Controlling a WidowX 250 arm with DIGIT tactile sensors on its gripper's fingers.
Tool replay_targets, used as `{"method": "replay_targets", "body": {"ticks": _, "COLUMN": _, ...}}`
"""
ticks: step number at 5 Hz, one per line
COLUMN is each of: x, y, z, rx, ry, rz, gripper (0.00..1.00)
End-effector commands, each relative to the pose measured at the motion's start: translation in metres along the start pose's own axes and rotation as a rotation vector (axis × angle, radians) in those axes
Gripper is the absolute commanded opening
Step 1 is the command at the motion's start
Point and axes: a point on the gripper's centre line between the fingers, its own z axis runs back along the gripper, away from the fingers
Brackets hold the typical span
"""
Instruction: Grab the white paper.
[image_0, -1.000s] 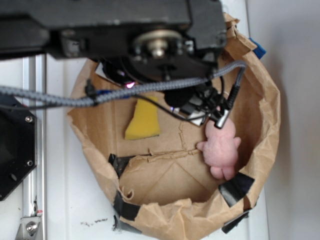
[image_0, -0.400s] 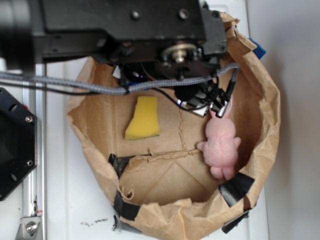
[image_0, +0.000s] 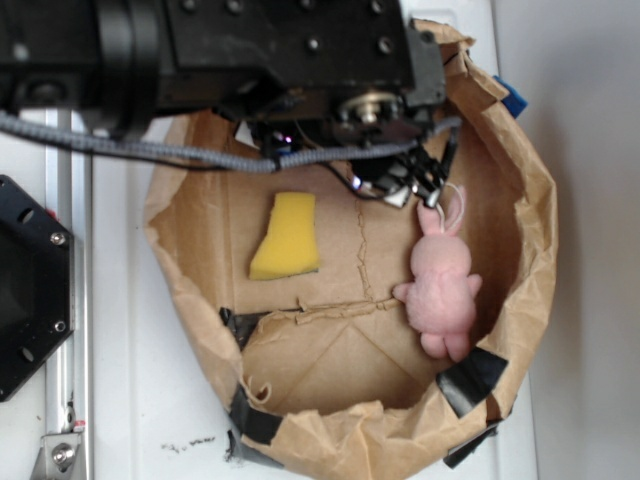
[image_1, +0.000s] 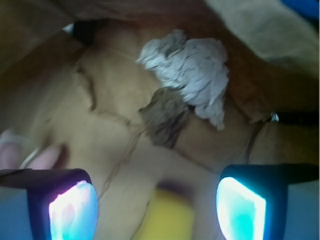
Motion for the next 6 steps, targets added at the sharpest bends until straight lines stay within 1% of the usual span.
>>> {"method": "replay_targets", "body": {"ticks": 1, "x": 0.031, "y": 0.014, "z": 0.000, "rx": 0.020, "ry": -0.119, "rz": 0.059, "gripper": 1.00}}
{"method": "replay_targets", "body": {"ticks": 2, "x": 0.039, "y": 0.011, "z": 0.003, "rx": 0.016, "ry": -0.168, "rz": 0.040, "gripper": 1.00}}
{"method": "replay_targets", "body": {"ticks": 3, "x": 0.035, "y": 0.010, "z": 0.000, "rx": 0.037, "ry": -0.215, "rz": 0.019, "gripper": 1.00}}
{"method": "replay_targets", "body": {"ticks": 4, "x": 0.032, "y": 0.010, "z": -0.003, "rx": 0.055, "ry": -0.229, "rz": 0.017, "gripper": 1.00}}
{"method": "replay_targets", "body": {"ticks": 5, "x": 0.034, "y": 0.011, "z": -0.010, "rx": 0.087, "ry": -0.270, "rz": 0.034, "gripper": 1.00}}
{"method": "replay_targets", "body": {"ticks": 6, "x": 0.032, "y": 0.014, "z": -0.019, "rx": 0.115, "ry": -0.272, "rz": 0.061, "gripper": 1.00}}
